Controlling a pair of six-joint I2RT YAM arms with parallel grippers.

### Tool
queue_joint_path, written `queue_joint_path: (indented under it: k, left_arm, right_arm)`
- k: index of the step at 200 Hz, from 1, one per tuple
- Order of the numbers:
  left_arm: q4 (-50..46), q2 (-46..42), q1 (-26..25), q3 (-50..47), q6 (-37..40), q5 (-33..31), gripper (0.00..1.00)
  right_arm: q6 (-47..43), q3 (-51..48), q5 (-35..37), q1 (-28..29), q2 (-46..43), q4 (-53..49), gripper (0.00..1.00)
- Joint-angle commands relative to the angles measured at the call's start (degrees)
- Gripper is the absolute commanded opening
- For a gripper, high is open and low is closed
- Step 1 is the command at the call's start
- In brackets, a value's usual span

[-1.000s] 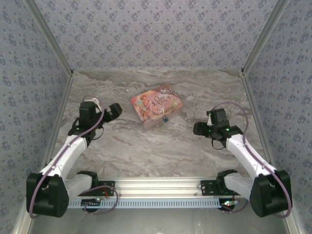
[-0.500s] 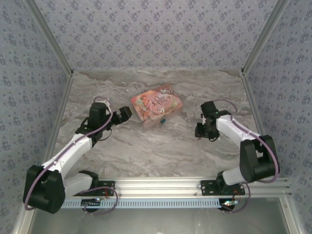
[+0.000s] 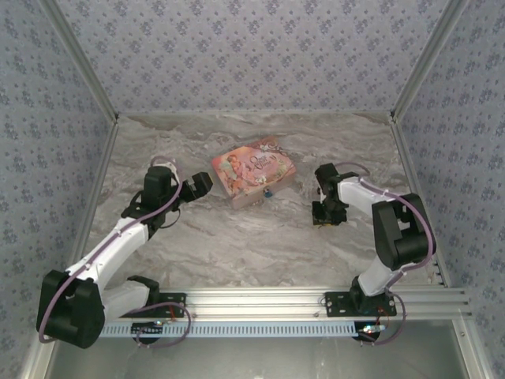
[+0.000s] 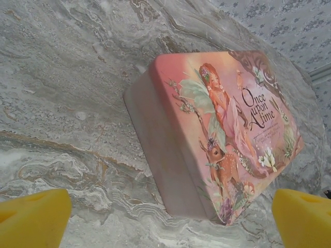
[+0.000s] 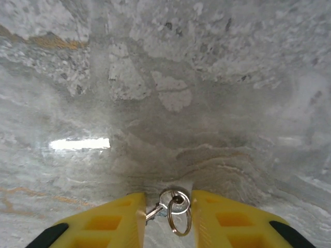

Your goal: Unlock the padlock with the key

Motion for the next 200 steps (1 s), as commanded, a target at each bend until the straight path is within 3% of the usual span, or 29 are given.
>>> queue_joint_path:
  k: [1, 26, 66, 120, 160, 200]
  left_arm:
    - [-1.0, -1.4, -0.3, 2.5, 0.4, -0.9, 0.99]
    - [-1.5, -1.5, -0.3, 2.7, 0.7, -1.0, 0.99]
    - [-1.4, -1.8, -0.4, 2.5, 0.8, -0.7, 0.99]
    - [3.4, -1.8, -2.4, 2.6, 1.1, 2.7, 0.99]
    - [12.0, 0.1, -8.3, 4.4, 2.7, 4.9, 0.99]
    - [21.1, 5.6, -17.1, 8.8, 6.0, 7.5, 0.96]
  right_arm:
    - [-0.4, 1.3, 0.9, 0.5, 1.7, -1.8, 0.25]
    - [-0.3, 1.2, 1.6, 0.8, 2.6, -1.7, 0.19]
    - [0.1, 0.1, 1.6, 0.8, 1.4, -0.7, 0.00]
    - [4.0, -5.6, -4.6, -0.2, -10.6, 6.4, 0.00]
    - [18.6, -15.4, -13.1, -1.2, -28.5, 22.7, 0.00]
    - [37.5, -23.0, -13.8, -1.3, -44.9, 34.1, 0.00]
